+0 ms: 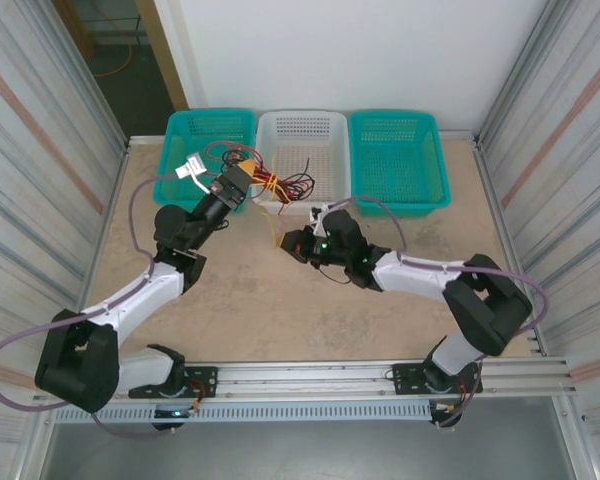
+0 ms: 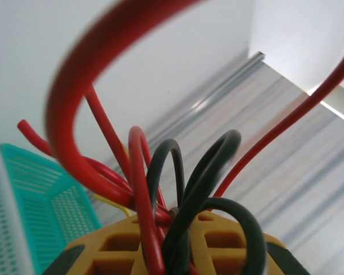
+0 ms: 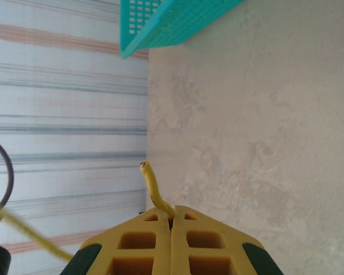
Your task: Untangle the cables
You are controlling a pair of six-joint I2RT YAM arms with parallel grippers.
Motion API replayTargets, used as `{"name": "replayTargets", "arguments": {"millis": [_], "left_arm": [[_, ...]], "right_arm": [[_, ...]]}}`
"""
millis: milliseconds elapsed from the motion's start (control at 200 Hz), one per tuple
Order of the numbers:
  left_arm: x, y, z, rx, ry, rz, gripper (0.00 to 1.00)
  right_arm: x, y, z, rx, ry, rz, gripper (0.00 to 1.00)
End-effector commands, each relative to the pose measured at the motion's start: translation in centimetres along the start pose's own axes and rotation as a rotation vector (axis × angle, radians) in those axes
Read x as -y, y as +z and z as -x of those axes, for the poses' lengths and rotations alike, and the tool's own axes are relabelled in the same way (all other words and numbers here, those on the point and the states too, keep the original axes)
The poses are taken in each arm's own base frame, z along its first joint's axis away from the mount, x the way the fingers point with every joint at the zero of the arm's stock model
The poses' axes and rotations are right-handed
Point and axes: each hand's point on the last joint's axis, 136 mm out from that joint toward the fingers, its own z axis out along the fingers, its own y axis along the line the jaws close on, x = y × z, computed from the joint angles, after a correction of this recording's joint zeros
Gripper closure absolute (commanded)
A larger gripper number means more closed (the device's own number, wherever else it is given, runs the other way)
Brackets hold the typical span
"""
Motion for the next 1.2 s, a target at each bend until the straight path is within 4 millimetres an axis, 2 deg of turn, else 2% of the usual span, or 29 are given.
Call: {"name": "replayTargets", "arguments": {"millis": [0,100,210,296,316,466,631,656,757,867,912,962,1007,1057,1077,1127,1162,1198], "left_arm": [[0.2,-0.4,3.1,0.124,0.171,0.083,1.00],[-1.5,-0.8,2.5,0.095,0.187,0.128,1.00],[-2.9,-1.4,1.2,0.055,0.186,0.155,1.00],[-3.5,-2.1,0.5,0.036,0.181,0.163,1.00],[-3.6,-2.3,0.4,0.031,0.182,0.164,1.00],[-4.4,-3.7,-0.5,-0.020,0.183,0.180,1.00],[-5.0,-5.0,-2.4,-0.097,0.193,0.193,1.00],[-5.1,-5.2,-2.7,-0.108,0.188,0.189,1.00],[-4.6,-6.0,-3.8,-0.143,0.174,0.154,1.00],[-4.4,-7.1,-3.9,-0.148,0.171,0.163,1.00],[-4.4,-7.4,-3.7,-0.144,0.165,0.168,1.00],[-4.3,-7.7,-3.4,-0.136,0.154,0.178,1.00],[-4.4,-7.8,-3.1,-0.130,0.133,0.210,1.00],[-4.4,-7.7,-2.7,-0.135,0.115,0.250,1.00],[-4.5,-7.6,-2.5,-0.136,0.104,0.271,1.00],[-4.8,-7.6,-2.1,-0.140,0.077,0.331,1.00],[-5.0,-7.4,-1.9,-0.146,0.059,0.355,1.00],[-4.8,-7.1,-1.7,-0.153,0.042,0.356,1.00]], "right_arm": [[-4.1,-3.1,-0.2,0.102,-0.042,0.083,1.00],[-5.5,-6.3,-0.4,0.146,-0.110,0.047,1.00],[-7.8,-10.7,1.3,0.239,-0.236,0.009,1.00],[-9.9,-13.6,3.5,0.307,-0.298,0.000,1.00],[-10.9,-15.0,4.2,0.336,-0.310,0.016,1.00],[-14.7,-20.7,8.8,0.463,-0.375,0.019,1.00],[-18.7,-24.8,13.3,0.552,-0.415,0.044,1.00],[-18.5,-24.3,14.4,0.547,-0.405,0.026,1.00],[-18.6,-25.3,17.6,0.584,-0.391,-0.011,1.00],[-17.0,-27.1,21.4,0.649,-0.337,-0.066,1.00],[-16.6,-27.6,22.7,0.650,-0.305,-0.046,1.00],[-16.6,-27.1,23.2,0.602,-0.305,-0.023,1.00],[-16.7,-25.6,22.6,0.522,-0.346,-0.025,1.00],[-16.5,-22.9,20.6,0.408,-0.422,-0.061,1.00],[-16.2,-21.7,19.6,0.358,-0.451,-0.084,0.96],[-15.1,-18.9,16.8,0.250,-0.527,-0.141,0.81],[-14.4,-17.2,14.8,0.190,-0.579,-0.166,0.68],[-13.6,-16.0,12.9,0.145,-0.621,-0.192,0.51]]}}
